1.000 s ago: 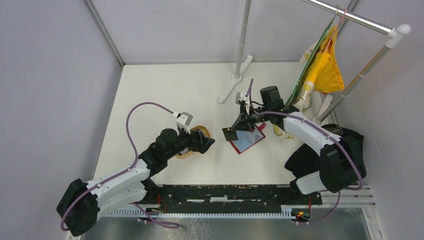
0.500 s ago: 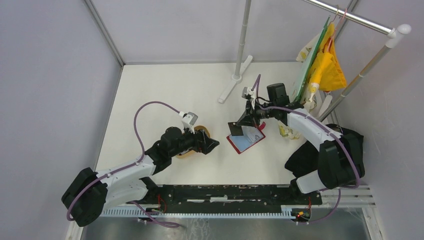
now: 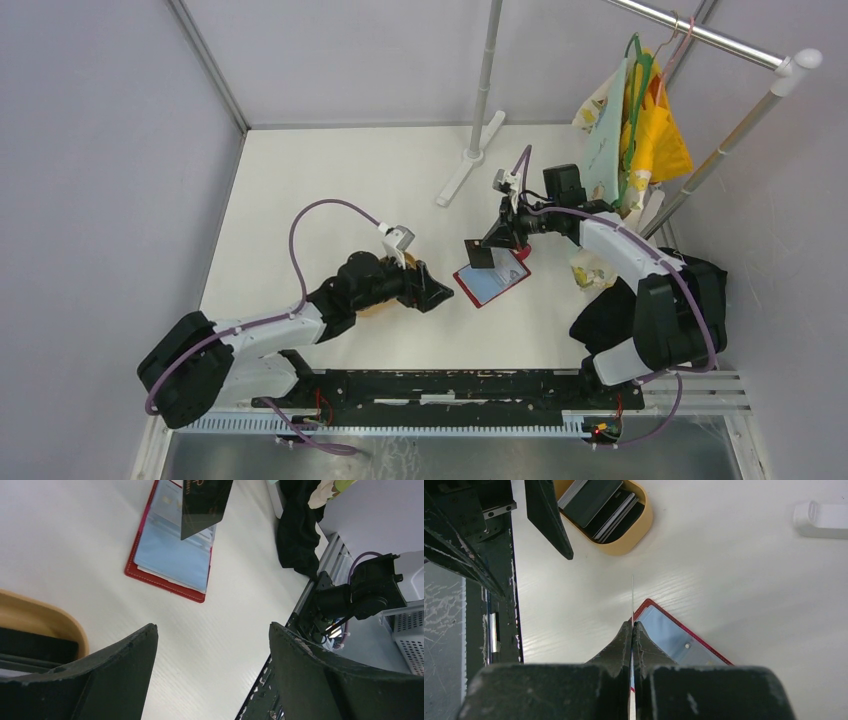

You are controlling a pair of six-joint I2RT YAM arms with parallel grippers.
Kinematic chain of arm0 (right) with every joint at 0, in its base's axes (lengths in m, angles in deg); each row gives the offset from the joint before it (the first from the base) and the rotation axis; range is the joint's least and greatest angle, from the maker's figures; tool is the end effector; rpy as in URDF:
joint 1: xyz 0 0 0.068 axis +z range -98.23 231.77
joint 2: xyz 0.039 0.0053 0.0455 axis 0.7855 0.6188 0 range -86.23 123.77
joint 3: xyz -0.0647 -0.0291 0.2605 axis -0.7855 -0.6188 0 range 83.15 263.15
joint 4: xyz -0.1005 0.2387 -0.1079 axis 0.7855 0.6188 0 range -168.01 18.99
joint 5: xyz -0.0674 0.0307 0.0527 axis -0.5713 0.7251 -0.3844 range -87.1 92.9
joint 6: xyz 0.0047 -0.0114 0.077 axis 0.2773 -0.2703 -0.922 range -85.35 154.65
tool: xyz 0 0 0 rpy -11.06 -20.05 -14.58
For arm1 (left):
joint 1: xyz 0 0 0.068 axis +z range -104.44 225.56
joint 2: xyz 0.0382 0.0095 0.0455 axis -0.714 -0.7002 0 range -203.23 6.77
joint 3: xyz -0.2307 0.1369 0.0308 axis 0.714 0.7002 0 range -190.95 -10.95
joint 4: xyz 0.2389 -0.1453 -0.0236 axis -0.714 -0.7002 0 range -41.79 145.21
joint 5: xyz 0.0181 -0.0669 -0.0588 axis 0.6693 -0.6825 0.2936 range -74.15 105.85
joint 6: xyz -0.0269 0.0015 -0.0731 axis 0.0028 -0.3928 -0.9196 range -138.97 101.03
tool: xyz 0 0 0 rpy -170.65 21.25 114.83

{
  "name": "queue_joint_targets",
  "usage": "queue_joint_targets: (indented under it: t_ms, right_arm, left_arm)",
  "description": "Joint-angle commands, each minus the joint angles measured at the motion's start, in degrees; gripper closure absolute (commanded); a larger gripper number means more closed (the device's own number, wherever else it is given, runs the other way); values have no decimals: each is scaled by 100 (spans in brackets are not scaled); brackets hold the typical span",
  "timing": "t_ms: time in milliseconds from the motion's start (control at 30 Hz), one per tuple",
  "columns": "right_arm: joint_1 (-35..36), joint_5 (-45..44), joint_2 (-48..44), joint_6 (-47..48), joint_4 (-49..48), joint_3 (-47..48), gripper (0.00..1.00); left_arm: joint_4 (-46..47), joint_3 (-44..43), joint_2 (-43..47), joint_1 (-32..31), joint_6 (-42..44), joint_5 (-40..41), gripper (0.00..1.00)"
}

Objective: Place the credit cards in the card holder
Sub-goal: Move the card holder to the center of the board.

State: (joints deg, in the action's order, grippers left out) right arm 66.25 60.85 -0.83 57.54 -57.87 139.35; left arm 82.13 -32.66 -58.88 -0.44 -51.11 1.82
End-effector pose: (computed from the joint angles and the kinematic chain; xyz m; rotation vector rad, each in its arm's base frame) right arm 0.3065 0.1374 0.2138 -1.1009 1.8855 1.1232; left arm 0.1812 -0.2108 0.1699 0.4267 1.9850 -1.1358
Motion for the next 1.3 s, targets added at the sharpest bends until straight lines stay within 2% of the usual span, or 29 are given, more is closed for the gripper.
queue_joint_targets:
  t_ms: [0, 233, 533, 767, 1267]
  right_arm:
    - [-44, 140, 73, 118, 65, 298, 100]
    - [-129, 163, 64, 110, 79, 310, 100]
    - [-268, 207, 91, 110, 123, 330, 100]
    - [-383, 236, 95, 162, 211, 364, 100]
    - [-555, 42, 199, 352, 559, 546, 100]
  left_arm:
    - [407, -410, -262, -224, -148, 8, 14]
    - [272, -909, -799, -700, -10, 296, 17]
    - [-379, -1427, -1097, -1438, 468, 1376, 17]
    - [-481, -1535, -1168, -1696, 650, 1914, 18]
    - [-483, -1722, -1618, -2035, 939, 2490, 19]
